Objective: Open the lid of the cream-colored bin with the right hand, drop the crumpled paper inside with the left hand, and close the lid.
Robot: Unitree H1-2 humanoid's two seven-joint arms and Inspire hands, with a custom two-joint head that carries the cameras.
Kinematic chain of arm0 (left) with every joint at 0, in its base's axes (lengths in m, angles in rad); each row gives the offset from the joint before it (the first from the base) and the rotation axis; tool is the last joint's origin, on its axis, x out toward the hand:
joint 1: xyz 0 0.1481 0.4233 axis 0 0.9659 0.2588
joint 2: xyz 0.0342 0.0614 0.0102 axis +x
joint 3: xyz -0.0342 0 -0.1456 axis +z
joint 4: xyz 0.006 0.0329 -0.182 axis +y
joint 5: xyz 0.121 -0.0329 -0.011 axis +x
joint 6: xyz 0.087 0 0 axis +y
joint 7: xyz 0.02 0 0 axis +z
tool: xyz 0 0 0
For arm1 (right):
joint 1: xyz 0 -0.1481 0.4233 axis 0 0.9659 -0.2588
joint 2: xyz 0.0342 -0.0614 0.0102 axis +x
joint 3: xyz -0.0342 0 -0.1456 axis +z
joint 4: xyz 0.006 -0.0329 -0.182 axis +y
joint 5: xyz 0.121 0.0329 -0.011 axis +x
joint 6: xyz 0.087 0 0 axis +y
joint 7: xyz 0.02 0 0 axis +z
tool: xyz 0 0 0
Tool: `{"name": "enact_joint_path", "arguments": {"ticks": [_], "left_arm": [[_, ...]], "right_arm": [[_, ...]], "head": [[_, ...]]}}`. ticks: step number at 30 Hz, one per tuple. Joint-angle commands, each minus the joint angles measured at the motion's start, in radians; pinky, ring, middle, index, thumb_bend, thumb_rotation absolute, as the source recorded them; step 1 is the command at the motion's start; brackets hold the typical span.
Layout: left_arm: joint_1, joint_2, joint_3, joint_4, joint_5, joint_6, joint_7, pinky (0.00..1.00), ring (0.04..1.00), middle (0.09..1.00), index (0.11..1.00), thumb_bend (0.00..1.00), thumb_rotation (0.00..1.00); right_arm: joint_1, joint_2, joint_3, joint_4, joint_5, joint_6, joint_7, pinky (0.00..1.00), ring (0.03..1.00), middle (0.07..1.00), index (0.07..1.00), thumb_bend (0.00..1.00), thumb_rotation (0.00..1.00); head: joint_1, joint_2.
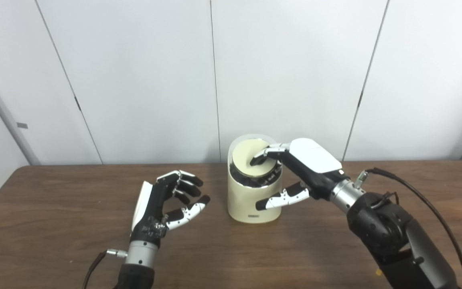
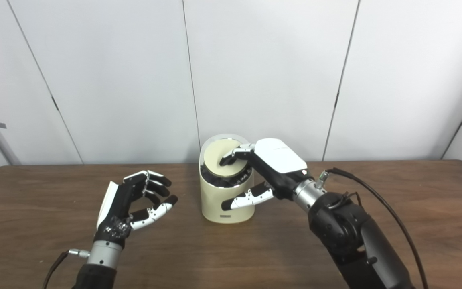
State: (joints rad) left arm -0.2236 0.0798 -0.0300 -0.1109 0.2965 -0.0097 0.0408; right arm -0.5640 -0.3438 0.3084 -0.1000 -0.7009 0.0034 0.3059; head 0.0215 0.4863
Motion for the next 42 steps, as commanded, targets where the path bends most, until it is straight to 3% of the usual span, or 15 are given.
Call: {"name": "enact_joint_path", "arguments": {"ticks": [1,15,19,26,42], "left_arm": [[-0.033,0.002,0.003,-0.034,0.0,-0.011,0.009,0.44,0.543,0.483,0.526,0.51,0.0],[-0.038,-0.001,0.0,-0.039,0.012,0.0,0.011,0.43,0.537,0.482,0.527,0.51,0.0],[-0.037,-0.004,0.002,-0.043,0.009,0.007,0.01,0.44,0.539,0.482,0.527,0.51,0.0],[-0.035,-0.005,0.002,-0.05,0.001,0.014,0.008,0.44,0.538,0.482,0.525,0.51,0.0],[-0.027,-0.002,0.0,-0.056,0.005,0.014,0.007,0.43,0.533,0.48,0.531,0.51,0.0]], "right_arm": [[-0.018,-0.008,0.005,-0.013,-0.003,-0.04,-0.014,0.86,0.844,0.708,0.701,0.66,0.49],[-0.009,-0.028,0.045,0.001,-0.099,-0.103,-0.041,0.9,0.861,0.699,0.699,0.68,0.5],[-0.017,-0.05,0.071,0.013,-0.166,-0.148,-0.068,0.87,0.853,0.695,0.696,0.67,0.5],[-0.027,-0.083,0.113,0.033,-0.3,-0.191,-0.103,0.89,0.838,0.681,0.677,0.69,0.51],[-0.017,-0.09,0.124,0.039,-0.327,-0.192,-0.089,0.92,0.846,0.684,0.679,0.68,0.53]], "head": [[0.001,0.002],[0.007,0.014],[0.009,0.017],[0.01,0.02],[0.013,0.026]]}}
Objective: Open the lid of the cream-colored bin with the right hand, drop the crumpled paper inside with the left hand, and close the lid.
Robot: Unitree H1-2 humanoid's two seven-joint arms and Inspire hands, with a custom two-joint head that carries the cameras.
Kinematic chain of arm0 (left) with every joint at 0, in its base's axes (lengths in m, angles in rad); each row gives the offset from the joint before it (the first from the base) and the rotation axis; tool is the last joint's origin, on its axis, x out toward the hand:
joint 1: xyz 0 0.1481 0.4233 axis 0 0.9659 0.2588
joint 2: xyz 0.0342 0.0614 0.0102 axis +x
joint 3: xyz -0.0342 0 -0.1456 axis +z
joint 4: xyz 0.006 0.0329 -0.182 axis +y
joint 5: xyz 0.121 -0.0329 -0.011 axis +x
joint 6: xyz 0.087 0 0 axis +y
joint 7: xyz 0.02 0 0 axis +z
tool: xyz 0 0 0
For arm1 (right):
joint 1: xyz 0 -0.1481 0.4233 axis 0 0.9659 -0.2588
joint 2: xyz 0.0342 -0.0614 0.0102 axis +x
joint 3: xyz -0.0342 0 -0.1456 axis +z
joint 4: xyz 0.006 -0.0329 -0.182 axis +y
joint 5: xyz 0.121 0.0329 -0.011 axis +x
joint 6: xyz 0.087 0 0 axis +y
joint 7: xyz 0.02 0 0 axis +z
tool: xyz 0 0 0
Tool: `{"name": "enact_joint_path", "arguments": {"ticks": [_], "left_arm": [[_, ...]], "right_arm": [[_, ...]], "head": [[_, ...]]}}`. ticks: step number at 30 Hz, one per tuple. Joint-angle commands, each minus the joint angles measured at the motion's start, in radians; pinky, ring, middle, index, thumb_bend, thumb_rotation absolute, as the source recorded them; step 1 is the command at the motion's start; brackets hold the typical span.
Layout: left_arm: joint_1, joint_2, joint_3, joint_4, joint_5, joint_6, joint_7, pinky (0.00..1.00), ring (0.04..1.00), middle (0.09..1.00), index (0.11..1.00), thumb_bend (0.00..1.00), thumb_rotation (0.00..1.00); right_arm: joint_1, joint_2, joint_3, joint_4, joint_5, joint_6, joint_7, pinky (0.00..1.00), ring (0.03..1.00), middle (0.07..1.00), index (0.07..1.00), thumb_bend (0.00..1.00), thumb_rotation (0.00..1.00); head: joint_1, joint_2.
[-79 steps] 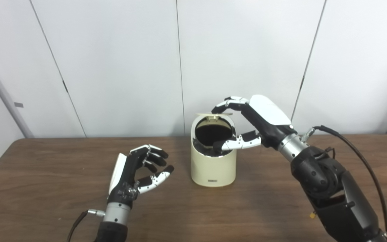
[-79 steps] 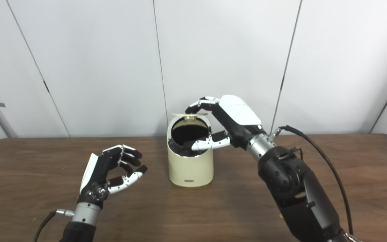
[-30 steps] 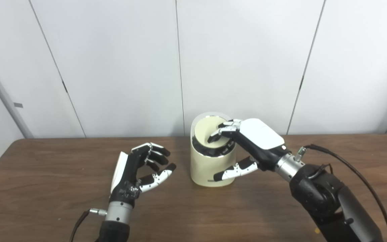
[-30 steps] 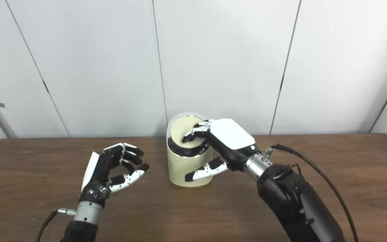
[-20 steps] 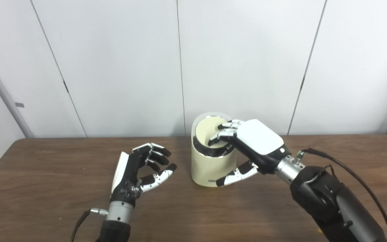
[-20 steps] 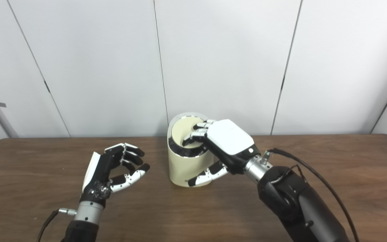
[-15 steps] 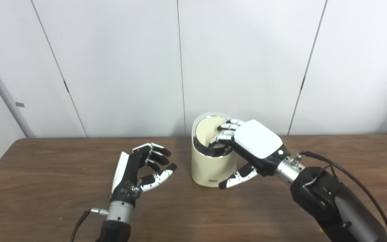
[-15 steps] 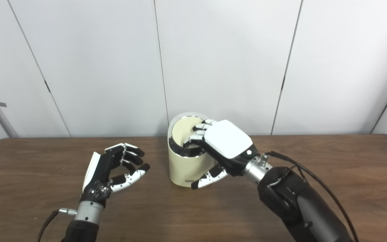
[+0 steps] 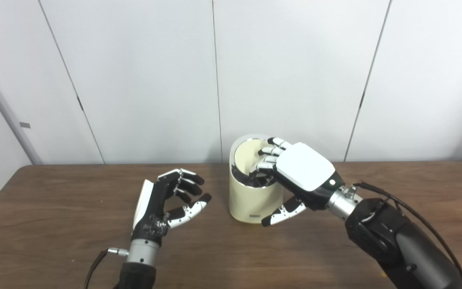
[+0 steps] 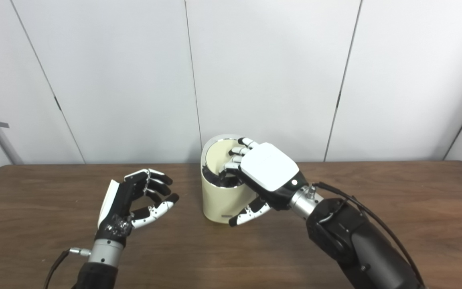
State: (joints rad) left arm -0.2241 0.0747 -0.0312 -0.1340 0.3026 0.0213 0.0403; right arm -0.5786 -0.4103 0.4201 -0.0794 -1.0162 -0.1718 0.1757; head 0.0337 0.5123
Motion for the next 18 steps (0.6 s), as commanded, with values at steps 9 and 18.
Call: {"name": "enact_joint_path", "arguments": {"ticks": [9,18], "left_arm": [[-0.023,0.002,0.004,-0.041,-0.013,-0.011,0.001,0.42,0.528,0.481,0.528,0.51,0.0],[-0.025,0.004,0.005,-0.041,-0.015,-0.007,-0.003,0.43,0.532,0.482,0.527,0.51,0.0]], "right_arm": [[0.014,0.004,-0.025,0.006,0.089,0.036,0.09,0.93,0.856,0.692,0.686,0.68,0.51],[0.022,0.054,-0.11,-0.024,0.311,0.161,0.178,0.87,0.846,0.706,0.695,0.65,0.5]], "head": [[0.002,0.004],[0.0,0.006]]}}
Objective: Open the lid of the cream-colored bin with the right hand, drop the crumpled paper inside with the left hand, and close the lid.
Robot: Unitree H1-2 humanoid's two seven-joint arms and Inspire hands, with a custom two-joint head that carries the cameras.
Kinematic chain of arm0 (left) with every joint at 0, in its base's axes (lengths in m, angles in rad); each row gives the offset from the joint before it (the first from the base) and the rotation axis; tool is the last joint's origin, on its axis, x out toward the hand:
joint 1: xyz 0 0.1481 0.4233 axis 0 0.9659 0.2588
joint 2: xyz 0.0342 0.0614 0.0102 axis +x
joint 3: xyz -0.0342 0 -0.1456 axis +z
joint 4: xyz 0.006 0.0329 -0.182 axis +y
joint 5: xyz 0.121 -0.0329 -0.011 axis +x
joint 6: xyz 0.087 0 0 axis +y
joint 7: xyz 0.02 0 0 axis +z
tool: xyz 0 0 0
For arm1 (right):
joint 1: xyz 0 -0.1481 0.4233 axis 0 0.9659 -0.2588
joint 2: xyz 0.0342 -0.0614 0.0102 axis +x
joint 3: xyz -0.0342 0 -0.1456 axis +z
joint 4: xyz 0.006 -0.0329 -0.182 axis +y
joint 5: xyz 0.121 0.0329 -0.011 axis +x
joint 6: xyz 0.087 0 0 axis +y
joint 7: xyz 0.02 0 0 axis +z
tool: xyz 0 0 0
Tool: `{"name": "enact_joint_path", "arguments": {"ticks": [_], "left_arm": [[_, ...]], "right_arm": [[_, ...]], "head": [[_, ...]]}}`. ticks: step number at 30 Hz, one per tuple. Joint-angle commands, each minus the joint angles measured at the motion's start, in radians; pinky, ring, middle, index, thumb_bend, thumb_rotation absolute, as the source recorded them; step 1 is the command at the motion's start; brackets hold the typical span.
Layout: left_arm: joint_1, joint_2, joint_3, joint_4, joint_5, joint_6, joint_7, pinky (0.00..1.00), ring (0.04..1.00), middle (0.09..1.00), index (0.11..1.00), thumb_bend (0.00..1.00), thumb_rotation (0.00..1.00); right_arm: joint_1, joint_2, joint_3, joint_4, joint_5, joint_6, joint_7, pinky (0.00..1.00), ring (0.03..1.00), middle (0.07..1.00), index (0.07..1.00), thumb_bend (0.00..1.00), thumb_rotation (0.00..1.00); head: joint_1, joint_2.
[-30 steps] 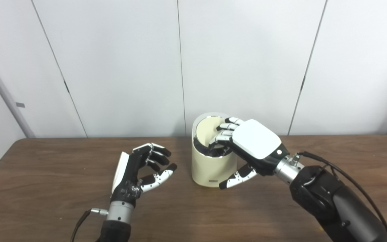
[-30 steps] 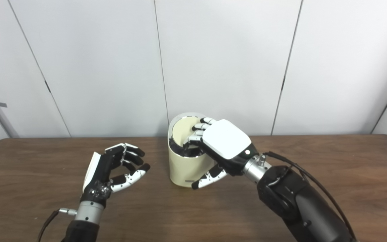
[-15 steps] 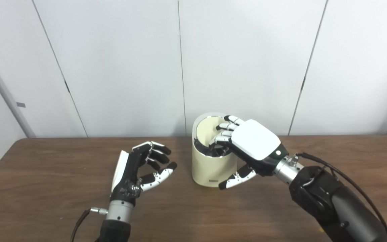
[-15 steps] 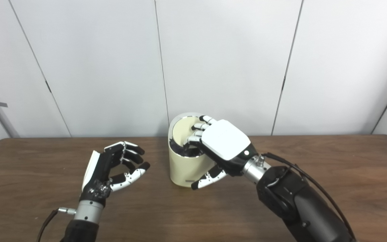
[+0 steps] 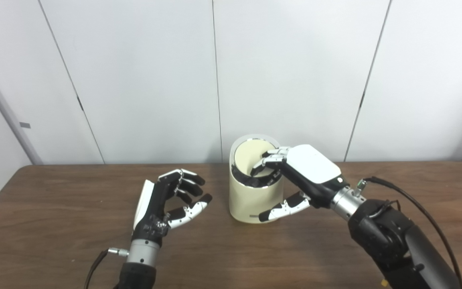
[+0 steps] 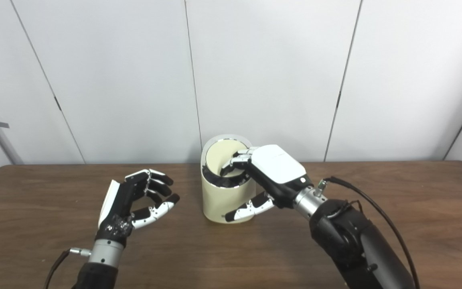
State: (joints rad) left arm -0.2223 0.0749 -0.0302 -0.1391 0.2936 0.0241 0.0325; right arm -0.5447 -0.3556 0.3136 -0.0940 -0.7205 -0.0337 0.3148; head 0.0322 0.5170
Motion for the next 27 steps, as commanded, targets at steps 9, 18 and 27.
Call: {"name": "enact_joint_path", "arguments": {"ticks": [9,18,27], "left_arm": [[-0.028,0.004,0.001,-0.03,-0.003,-0.017,0.005,0.43,0.534,0.481,0.529,0.51,0.0],[-0.027,0.005,0.0,-0.031,-0.005,-0.023,0.005,0.43,0.532,0.481,0.529,0.51,0.0],[-0.029,0.008,0.003,-0.033,-0.011,-0.016,0.001,0.43,0.529,0.482,0.527,0.51,0.0]], "right_arm": [[-0.02,0.003,-0.036,-0.037,0.075,0.103,0.063,0.85,0.858,0.725,0.714,0.62,0.54],[-0.013,0.019,-0.108,-0.066,0.096,0.108,-0.015,0.82,0.855,0.722,0.703,0.63,0.53],[0.009,0.029,-0.185,-0.079,0.132,0.081,-0.088,0.75,0.867,0.763,0.718,0.58,0.52]], "head": [[0.002,-0.001],[0.001,-0.001],[-0.004,0.001]]}}
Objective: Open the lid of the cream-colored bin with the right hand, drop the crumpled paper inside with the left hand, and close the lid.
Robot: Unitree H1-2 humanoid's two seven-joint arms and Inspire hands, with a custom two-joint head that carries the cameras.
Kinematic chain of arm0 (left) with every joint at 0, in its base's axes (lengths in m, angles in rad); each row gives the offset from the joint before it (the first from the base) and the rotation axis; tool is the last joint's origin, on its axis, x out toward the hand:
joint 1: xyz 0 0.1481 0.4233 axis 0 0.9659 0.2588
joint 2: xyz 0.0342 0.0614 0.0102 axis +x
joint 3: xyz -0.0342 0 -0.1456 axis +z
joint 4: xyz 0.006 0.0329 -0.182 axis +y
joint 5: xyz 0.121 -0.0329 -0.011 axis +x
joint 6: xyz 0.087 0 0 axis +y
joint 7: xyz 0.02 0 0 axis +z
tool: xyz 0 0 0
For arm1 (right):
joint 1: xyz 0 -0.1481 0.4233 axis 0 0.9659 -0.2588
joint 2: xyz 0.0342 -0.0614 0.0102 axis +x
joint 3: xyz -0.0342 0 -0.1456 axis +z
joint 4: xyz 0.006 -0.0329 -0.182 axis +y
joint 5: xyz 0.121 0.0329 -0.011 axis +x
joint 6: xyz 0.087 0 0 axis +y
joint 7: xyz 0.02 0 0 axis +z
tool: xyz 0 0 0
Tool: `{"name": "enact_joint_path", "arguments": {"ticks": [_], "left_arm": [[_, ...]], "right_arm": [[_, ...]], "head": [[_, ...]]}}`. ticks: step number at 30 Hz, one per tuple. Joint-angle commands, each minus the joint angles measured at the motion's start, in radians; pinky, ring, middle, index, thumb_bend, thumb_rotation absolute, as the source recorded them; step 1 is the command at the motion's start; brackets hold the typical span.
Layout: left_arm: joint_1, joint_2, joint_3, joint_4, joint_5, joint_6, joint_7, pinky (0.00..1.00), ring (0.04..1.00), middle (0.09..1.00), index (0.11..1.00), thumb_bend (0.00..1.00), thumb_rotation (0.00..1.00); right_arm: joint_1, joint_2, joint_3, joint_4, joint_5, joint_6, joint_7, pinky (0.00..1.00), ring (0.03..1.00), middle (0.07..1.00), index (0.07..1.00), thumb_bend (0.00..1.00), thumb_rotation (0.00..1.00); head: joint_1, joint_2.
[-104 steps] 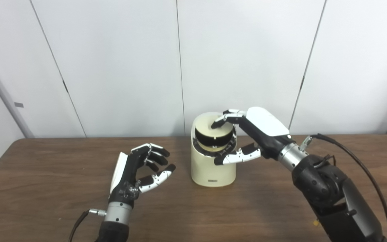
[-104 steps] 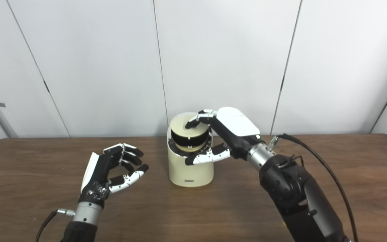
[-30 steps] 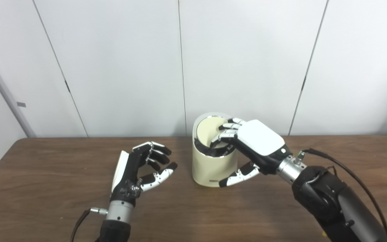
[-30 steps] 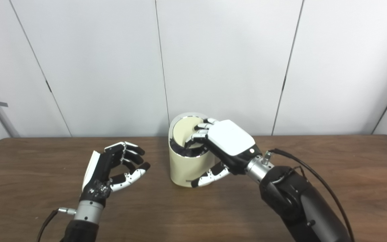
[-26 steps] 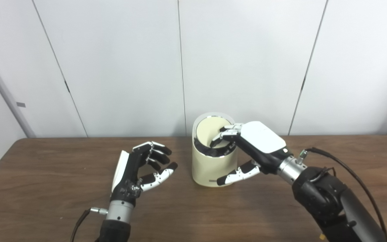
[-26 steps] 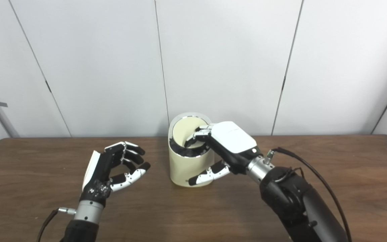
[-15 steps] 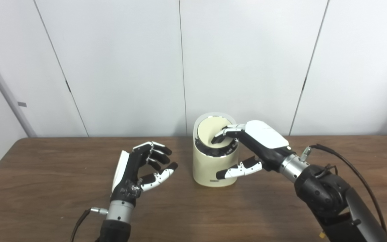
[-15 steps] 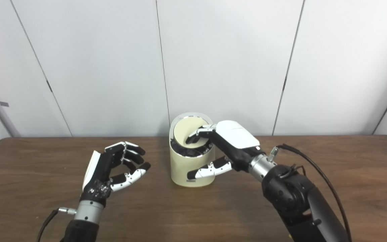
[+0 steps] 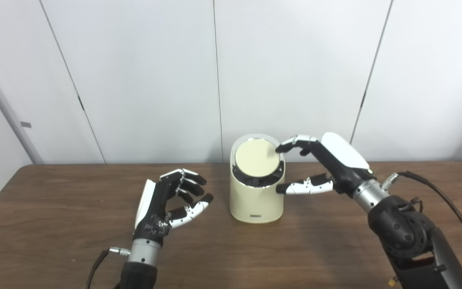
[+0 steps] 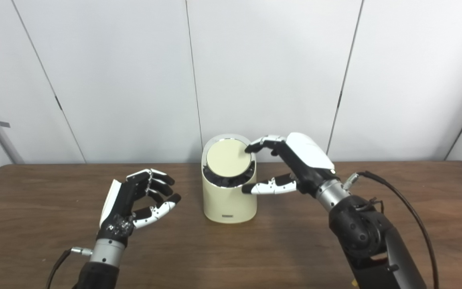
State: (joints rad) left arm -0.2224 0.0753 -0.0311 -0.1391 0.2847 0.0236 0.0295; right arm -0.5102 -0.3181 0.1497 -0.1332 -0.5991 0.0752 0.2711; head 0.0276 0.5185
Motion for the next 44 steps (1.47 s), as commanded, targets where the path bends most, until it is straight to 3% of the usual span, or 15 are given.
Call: {"name": "enact_joint_path", "arguments": {"ticks": [1,7,10,13,15,17,23,25,27,31,44], "left_arm": [[-0.03,0.008,0.004,-0.033,-0.004,-0.016,0.004,0.43,0.528,0.481,0.527,0.51,0.0],[-0.038,0.009,0.005,-0.03,-0.003,-0.016,0.007,0.43,0.527,0.481,0.529,0.51,0.0],[-0.041,0.011,0.005,-0.024,-0.008,-0.028,0.008,0.43,0.534,0.482,0.527,0.51,0.0],[-0.043,0.014,0.006,-0.023,-0.009,-0.032,0.008,0.44,0.539,0.482,0.527,0.51,0.0],[-0.044,0.015,0.007,-0.024,-0.016,-0.033,0.006,0.43,0.534,0.482,0.527,0.51,0.0],[-0.043,0.017,0.007,-0.025,-0.02,-0.037,0.005,0.43,0.534,0.483,0.527,0.51,0.0],[-0.042,0.034,0.004,-0.011,-0.031,-0.085,-0.001,0.45,0.549,0.487,0.517,0.52,0.0],[-0.041,0.039,0.001,-0.01,-0.039,-0.098,-0.008,0.47,0.571,0.624,0.502,0.51,0.05],[-0.037,0.041,0.0,-0.012,-0.05,-0.099,-0.014,0.49,0.601,0.694,0.707,0.68,0.1],[-0.024,0.038,0.003,-0.024,-0.078,-0.086,-0.022,0.53,0.652,0.772,0.888,0.81,0.12],[0.018,0.069,0.016,-0.047,-0.157,-0.142,-0.064,0.57,0.674,0.78,0.897,0.8,0.06]], "right_arm": [[-0.022,-0.011,-0.027,-0.038,0.014,-0.044,-0.059,0.78,0.852,0.757,0.718,0.58,0.51],[0.007,-0.02,-0.079,0.006,0.085,-0.136,-0.134,0.94,0.785,0.783,0.781,0.62,0.39],[0.034,-0.018,-0.095,0.032,0.123,-0.143,-0.147,0.95,0.864,0.838,0.828,0.7,0.35],[0.066,-0.007,-0.106,0.045,0.167,-0.124,-0.14,0.88,0.958,0.884,0.856,0.73,0.34],[0.086,0.004,-0.116,0.051,0.212,-0.117,-0.137,0.75,0.874,0.921,0.861,0.77,0.28],[0.107,0.013,-0.123,0.055,0.234,-0.111,-0.14,0.71,0.846,0.924,0.869,0.79,0.28],[0.162,0.033,-0.132,0.066,0.27,-0.114,-0.159,0.73,0.847,0.902,0.904,0.82,0.36],[0.177,0.04,-0.133,0.068,0.282,-0.135,-0.169,0.74,0.853,0.897,0.908,0.8,0.36],[0.191,0.047,-0.132,0.069,0.29,-0.149,-0.177,0.73,0.848,0.893,0.911,0.79,0.35],[0.215,0.055,-0.133,0.061,0.292,-0.161,-0.187,0.71,0.848,0.892,0.916,0.79,0.36],[0.248,0.095,-0.145,0.055,0.323,-0.213,-0.232,0.68,0.825,0.869,0.899,0.82,0.36]], "head": [[0.0,-0.001],[-0.005,-0.002],[-0.005,-0.005],[-0.008,-0.006],[-0.01,-0.007],[-0.011,-0.01],[-0.027,-0.016],[-0.03,-0.019],[-0.031,-0.02],[-0.032,-0.024],[-0.052,-0.032]]}}
